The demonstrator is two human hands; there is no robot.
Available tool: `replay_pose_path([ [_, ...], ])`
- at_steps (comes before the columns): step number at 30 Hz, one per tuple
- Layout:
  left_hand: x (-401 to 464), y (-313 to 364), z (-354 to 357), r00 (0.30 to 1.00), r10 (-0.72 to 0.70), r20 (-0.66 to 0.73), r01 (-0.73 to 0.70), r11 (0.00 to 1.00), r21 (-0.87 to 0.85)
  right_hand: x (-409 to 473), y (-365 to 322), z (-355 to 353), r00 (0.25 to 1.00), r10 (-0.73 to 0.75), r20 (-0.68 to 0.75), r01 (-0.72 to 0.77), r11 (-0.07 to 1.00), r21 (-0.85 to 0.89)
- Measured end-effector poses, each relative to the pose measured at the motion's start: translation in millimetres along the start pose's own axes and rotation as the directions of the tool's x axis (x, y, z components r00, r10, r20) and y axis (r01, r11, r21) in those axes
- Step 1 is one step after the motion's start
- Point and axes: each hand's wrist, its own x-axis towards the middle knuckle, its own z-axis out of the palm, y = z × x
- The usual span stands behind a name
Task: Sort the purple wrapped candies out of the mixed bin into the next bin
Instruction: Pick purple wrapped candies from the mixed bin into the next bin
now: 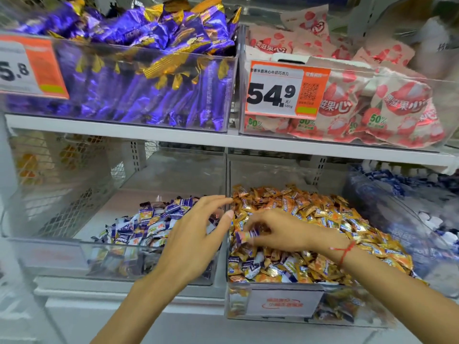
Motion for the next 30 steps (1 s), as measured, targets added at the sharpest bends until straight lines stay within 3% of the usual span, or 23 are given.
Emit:
replay_pose_path([
  [2, 2.2, 0.4, -1.4, 1.0, -0.008, -0.029, 0.007, 0.999, -0.038, -13.6, -6.9, -12.1, 0.984, 0.069, -0.165, -0.013, 0.948, 0.317],
  [5, 2.9, 11.9, -2.0, 0.999, 0.035, -0.04, -0.043, 0.972, -0.23, -22.9, -30.7, -24.0, 0.96, 0.176, -0.219, 0.057, 0.641, 0.765],
  [7, 3.5, 19.2, -0.5, 0.994, 0.072, -0.081, -0.096, 0.937, -0.336, -19.5, -40.9, -25.5, 0.967, 0.213, -0.141, 0.027, 0.464, 0.886],
  [10, 4.7, 21.4, -3.3, 0.966, 0.025, -0.257, -0.133, 0.901, -0.413, -16.4, -48.1, -26.4, 0.982, 0.175, -0.067, -0.004, 0.373, 0.928],
  [12, 5.1, 17.9, -8.0, 0.943, -0.061, -0.326, -0.097, 0.889, -0.447, -16.9, -42.3, -25.9, 0.984, 0.167, -0.054, -0.026, 0.445, 0.895],
  [13, 5.5, 15.0, -10.1, 0.937, -0.094, -0.338, -0.075, 0.888, -0.454, -17.0, -36.6, -25.8, 0.985, 0.159, -0.072, -0.032, 0.569, 0.822],
  [15, 5.8, 9.4, -12.7, 0.934, -0.132, -0.331, -0.033, 0.892, -0.45, -16.9, -23.8, -23.9, 0.996, 0.075, -0.047, -0.031, 0.797, 0.603],
  [17, 5.4, 5.5, -13.4, 0.94, -0.142, -0.309, -0.003, 0.905, -0.426, -14.8, -18.1, -17.1, 0.993, -0.04, 0.112, 0.001, 0.944, 0.331],
  [19, 5.1, 3.9, -12.8, 0.948, -0.141, -0.284, 0.016, 0.915, -0.403, -10.5, -16.4, -3.5, 0.964, -0.074, 0.257, 0.062, 0.997, 0.053],
  [21, 3.6, 5.6, -12.0, 0.956, -0.133, -0.261, 0.021, 0.92, -0.391, -6.9, -15.7, 5.5, 0.957, -0.078, 0.28, 0.11, 0.989, -0.103],
  [23, 2.3, 8.3, -12.1, 0.96, -0.12, -0.252, 0.014, 0.923, -0.384, -3.5, -9.5, 8.3, 0.966, -0.075, 0.249, 0.088, 0.995, -0.042],
  [27, 2.3, 11.2, -13.6, 0.96, -0.098, -0.262, -0.007, 0.928, -0.373, -11.4, 5.6, -14.5, 0.987, 0.091, 0.134, -0.138, 0.906, 0.4],
  [30, 2.7, 12.1, -14.1, 0.959, -0.108, -0.26, -0.001, 0.921, -0.389, -16.8, 6.4, -31.4, 0.982, 0.143, 0.126, -0.185, 0.878, 0.442],
])
